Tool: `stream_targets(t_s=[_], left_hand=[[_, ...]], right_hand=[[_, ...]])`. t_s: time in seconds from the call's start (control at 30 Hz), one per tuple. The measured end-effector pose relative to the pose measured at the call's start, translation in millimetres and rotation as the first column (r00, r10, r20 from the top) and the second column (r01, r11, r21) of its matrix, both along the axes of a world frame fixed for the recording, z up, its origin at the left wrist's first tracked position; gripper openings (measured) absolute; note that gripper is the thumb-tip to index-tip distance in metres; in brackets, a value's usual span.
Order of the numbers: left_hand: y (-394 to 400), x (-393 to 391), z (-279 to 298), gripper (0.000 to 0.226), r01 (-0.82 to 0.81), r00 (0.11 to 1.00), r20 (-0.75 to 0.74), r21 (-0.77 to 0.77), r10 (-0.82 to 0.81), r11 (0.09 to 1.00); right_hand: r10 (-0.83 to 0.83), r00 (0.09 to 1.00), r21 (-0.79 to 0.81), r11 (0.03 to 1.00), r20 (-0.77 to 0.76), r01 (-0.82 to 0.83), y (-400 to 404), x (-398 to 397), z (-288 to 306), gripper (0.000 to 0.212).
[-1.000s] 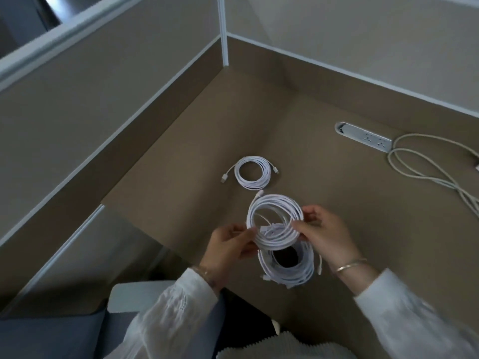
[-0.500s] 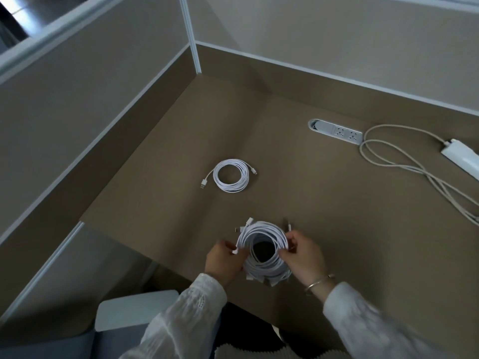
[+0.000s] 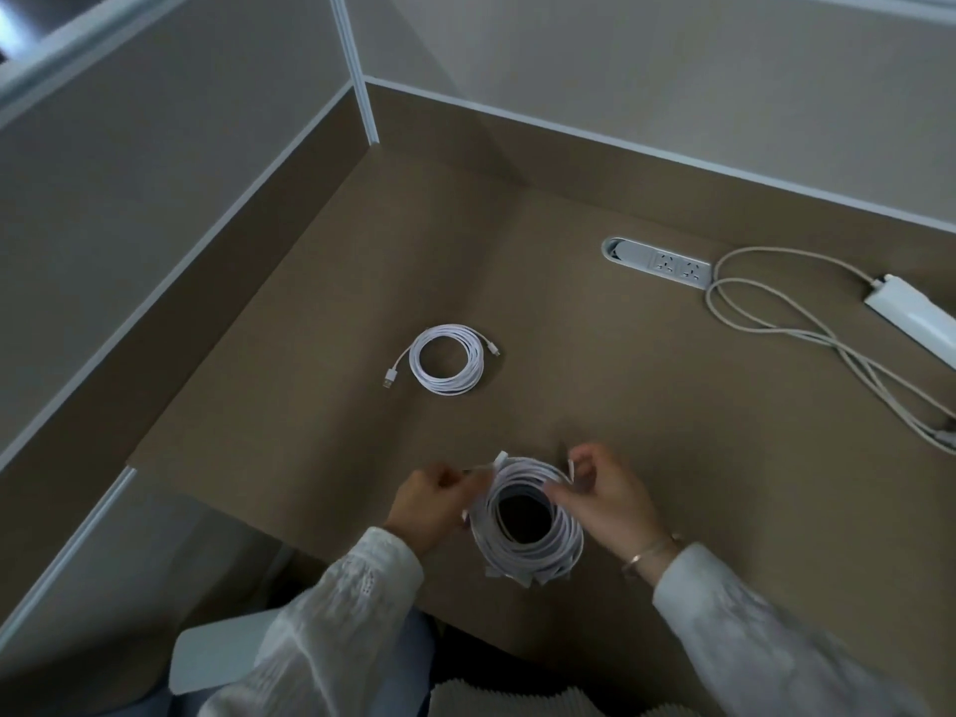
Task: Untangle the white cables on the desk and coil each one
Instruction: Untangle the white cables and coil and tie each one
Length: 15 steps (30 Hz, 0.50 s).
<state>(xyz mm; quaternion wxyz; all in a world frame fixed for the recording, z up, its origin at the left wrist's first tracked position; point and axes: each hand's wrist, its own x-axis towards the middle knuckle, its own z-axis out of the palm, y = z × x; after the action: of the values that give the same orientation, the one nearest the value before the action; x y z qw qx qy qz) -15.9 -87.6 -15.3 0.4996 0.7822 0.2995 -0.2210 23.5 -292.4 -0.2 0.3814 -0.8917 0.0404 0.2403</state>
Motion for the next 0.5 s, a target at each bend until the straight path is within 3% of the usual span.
stream_targets(t_s=[0.1, 0.23, 0.33, 0.5], left_hand=[[21.0, 34.0, 6.1, 0.028, -0.141, 0.986, 0.112, 0.144, 0.125, 0.980], [56.0, 92.6, -10.9, 0.031, -0.093, 0.985, 0.168, 0.338, 0.037, 0.937], [79.4, 126.1, -27.6, 0.054, -0.058, 0.997, 0.065, 0.416, 0.034, 0.907], [95.5, 144.5, -45.5, 0.058, -0.049, 0.997, -0.042, 0.362, 0.069, 0.931]], right_hand=[[-0.072, 0.997, 0.021, 0.997, 0.036, 0.071, 20.9, 35.2, 2.0, 0.035], [-0.047, 0.998, -0.039, 0.998, 0.050, 0.049, 63.3, 90.1, -16.3, 0.050], [0.005, 0.999, -0.077, 0.997, 0.051, -0.002, 94.0, 128.4, -36.9, 0.046], [0.035, 0.999, -0.131, 0.991, -0.003, -0.035, 115.9, 161.8, -71.0, 0.046]])
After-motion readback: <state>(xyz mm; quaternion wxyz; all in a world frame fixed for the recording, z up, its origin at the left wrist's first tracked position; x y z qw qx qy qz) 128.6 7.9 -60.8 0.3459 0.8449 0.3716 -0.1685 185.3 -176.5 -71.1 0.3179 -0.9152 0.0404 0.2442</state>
